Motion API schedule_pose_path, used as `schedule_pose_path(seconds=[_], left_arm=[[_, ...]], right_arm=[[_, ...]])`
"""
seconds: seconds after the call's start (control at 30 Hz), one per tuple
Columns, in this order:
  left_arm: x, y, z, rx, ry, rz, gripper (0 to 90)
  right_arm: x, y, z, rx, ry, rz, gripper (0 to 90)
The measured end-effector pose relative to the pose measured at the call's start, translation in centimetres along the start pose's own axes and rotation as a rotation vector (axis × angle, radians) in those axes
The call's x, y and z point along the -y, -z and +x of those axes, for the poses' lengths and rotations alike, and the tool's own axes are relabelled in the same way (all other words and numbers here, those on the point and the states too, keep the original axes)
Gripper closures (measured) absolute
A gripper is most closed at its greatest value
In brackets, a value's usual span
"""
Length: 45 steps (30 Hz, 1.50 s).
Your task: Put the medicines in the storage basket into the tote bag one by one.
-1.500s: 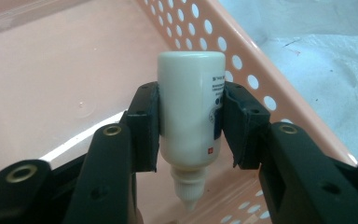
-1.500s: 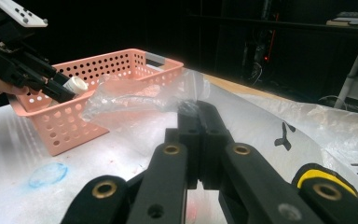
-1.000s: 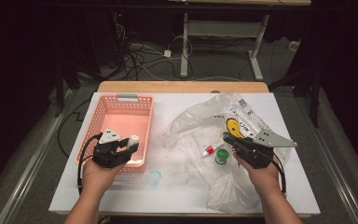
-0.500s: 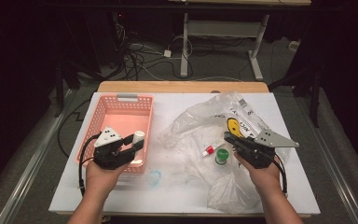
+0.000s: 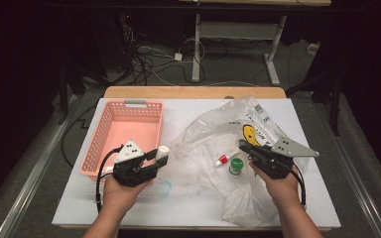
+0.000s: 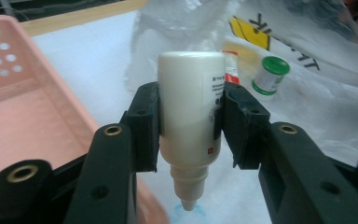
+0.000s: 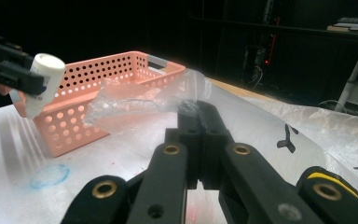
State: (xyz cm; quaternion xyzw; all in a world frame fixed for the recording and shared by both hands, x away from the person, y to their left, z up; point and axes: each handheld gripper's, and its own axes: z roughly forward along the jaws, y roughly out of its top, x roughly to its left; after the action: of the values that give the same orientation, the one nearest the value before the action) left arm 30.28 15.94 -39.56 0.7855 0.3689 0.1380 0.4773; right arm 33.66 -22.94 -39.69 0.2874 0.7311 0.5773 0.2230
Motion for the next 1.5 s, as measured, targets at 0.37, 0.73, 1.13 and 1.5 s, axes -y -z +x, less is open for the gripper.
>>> schedule_pose_path(seconds=[0.37, 0.73, 1.13, 1.5], left_arm=[[-0.2, -2.1, -3.3, 0.063, -0.068, 0.035, 58.1], [-0.6, -5.9, -5.3, 0.090, -0.089, 0.070, 58.0], [-1.9, -12.0, -6.4, 0.050, -0.136, 0.090, 58.0], [-3.0, -15.8, -6.0, 0.001, -0.157, 0.095, 57.9]], right_arm=[[0.0, -0.1, 0.1, -0.006, 0.014, 0.001, 90.0], [0.0, -0.1, 0.3, -0.006, 0.006, 0.002, 90.0], [0.0, -0.1, 0.2, -0.011, 0.004, 0.001, 90.0], [0.1, -0.3, 0.2, -0.014, -0.007, 0.000, 90.0]])
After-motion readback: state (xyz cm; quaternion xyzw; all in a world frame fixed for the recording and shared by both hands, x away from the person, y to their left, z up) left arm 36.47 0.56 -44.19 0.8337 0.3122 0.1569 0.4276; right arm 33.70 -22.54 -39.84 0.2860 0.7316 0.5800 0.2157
